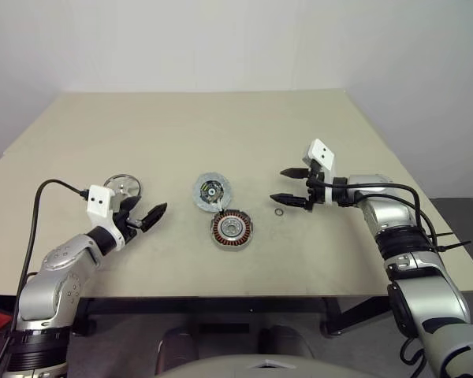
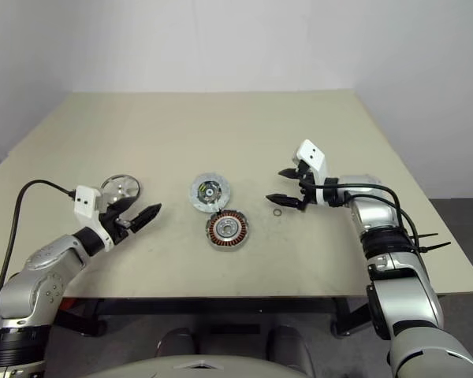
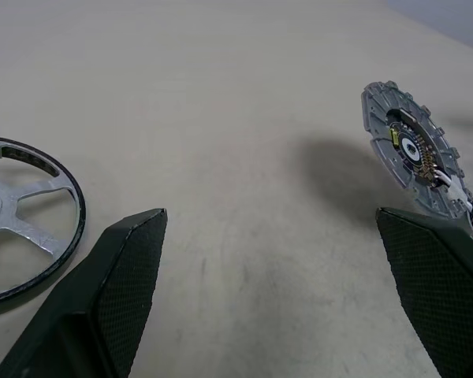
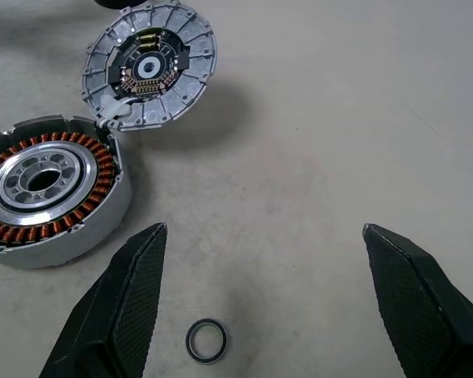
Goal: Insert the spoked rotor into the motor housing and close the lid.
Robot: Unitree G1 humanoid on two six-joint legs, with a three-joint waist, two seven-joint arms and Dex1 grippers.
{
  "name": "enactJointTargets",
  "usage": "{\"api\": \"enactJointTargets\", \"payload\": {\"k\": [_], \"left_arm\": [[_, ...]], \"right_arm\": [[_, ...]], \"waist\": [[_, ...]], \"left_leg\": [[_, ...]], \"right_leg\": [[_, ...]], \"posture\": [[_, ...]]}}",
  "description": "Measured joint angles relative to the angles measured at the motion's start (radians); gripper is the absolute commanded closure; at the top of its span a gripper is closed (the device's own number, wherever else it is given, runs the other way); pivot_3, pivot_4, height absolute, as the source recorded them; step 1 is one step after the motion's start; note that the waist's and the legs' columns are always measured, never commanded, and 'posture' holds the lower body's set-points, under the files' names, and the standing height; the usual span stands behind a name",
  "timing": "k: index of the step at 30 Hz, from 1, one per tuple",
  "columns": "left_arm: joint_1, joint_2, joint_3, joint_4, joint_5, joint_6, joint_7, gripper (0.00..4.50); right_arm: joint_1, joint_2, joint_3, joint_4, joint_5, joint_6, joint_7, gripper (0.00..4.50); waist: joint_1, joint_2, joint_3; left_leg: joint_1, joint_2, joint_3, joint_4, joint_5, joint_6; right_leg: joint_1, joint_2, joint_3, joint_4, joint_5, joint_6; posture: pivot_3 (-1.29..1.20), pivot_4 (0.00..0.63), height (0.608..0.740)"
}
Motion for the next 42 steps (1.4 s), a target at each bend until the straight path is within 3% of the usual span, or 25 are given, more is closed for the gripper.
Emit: {"api": "enactJointTargets", "payload": {"k": [10,15,22,32,42], "left_arm": [[-0.005,-0.002,0.000,0.000,0.000,0.000,0.000,0.01],[-0.024,-0.003,-0.002,0.002,0.001,0.000,-0.001,0.01],[-0.052,-0.004,-0.013,0.028,0.004,0.000,-0.006,0.01],[-0.066,-0.019,-0.015,0.058,0.008,-0.004,-0.001,0.01],[-0.027,-0.019,-0.007,0.056,0.009,-0.012,0.022,0.01]], "right_arm": [[0.006,-0.004,0.007,-0.021,-0.001,-0.001,0.034,0.00],[0.003,-0.062,0.105,-0.112,-0.059,-0.083,0.136,0.00],[-0.077,-0.065,0.235,-0.155,-0.122,-0.264,0.288,0.00],[-0.284,0.050,0.401,0.082,-0.232,-0.542,0.359,0.00],[-0.359,-0.003,0.532,0.245,-0.329,-0.814,0.370,0.00]], "waist": [[0.001,0.000,0.000],[0.002,0.000,0.000],[-0.001,0.000,0.000],[-0.001,-0.001,0.000],[-0.002,-0.001,0.000]], "left_leg": [[0.000,0.000,0.000,0.000,0.000,0.000],[0.000,0.000,0.000,0.001,0.000,0.000],[0.001,0.000,0.000,0.002,0.000,0.000],[0.000,0.000,0.000,0.002,0.001,0.000],[0.000,0.000,0.000,0.002,0.001,0.001]], "right_leg": [[0.000,0.000,0.000,0.001,0.000,0.000],[0.000,0.000,0.000,0.001,0.000,0.000],[0.000,0.000,0.000,0.004,0.000,0.000],[0.000,-0.001,0.000,0.005,0.000,-0.001],[-0.001,-0.001,0.000,0.006,-0.001,-0.001]], "posture": [[0.00,0.000,0.740],[0.00,0.000,0.740],[0.00,0.000,0.740],[0.00,0.000,0.740],[0.00,0.000,0.740]]}}
